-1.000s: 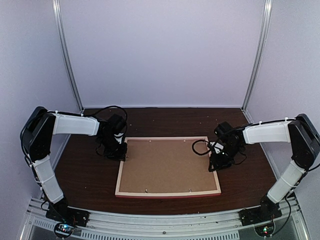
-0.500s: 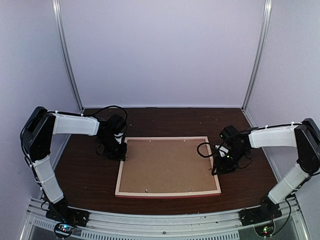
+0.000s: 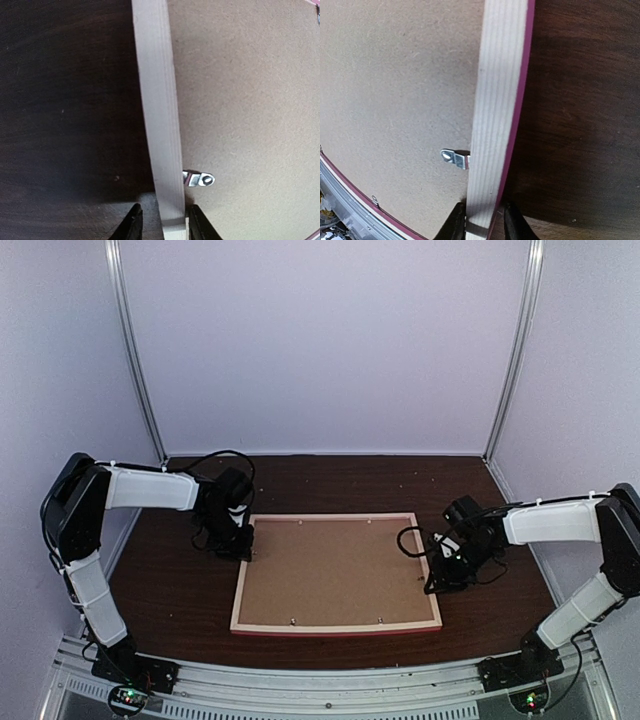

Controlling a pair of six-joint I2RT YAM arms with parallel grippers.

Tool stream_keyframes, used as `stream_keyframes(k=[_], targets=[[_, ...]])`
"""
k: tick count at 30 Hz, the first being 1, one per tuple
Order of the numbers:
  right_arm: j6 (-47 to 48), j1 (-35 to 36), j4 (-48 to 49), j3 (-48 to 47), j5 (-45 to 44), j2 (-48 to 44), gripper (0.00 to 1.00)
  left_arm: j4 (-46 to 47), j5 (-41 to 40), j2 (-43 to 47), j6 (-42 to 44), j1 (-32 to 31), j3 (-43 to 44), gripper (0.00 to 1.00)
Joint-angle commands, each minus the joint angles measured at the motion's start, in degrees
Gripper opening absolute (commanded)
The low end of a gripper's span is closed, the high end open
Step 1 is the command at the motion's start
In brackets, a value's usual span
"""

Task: Put the photo into the frame
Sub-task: Pick up the photo frame from the center of the board.

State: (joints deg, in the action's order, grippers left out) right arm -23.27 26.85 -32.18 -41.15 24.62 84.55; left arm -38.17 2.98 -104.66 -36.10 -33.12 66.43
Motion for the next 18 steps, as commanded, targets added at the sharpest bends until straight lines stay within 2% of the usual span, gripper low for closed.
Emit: stream_keyframes(k=[1,6,13,18], targets=[[-1.44,0.39,1.07,0.66,-1.48,1.83,0.25,0.25,-0.79,1.07,1.25,-0.54,1.79,0.35],[-1.12,0.39,-1.29,-2.15,-4.27,2.68,0.18,-0.31,-1.62,2.10,1.88,-0.54,2.61,0.39],[-0.33,0.31,-4.88,-7.99,-7.10,4.43,0.10,0.05,-4.38,6.00,4.46,-0.54,3.07,0.54],[-0.56,0.31,-6.04,-11.77,-6.94,6.00,0.03,2.02,-4.20,10.54,6.88,-1.31,1.75,0.58]])
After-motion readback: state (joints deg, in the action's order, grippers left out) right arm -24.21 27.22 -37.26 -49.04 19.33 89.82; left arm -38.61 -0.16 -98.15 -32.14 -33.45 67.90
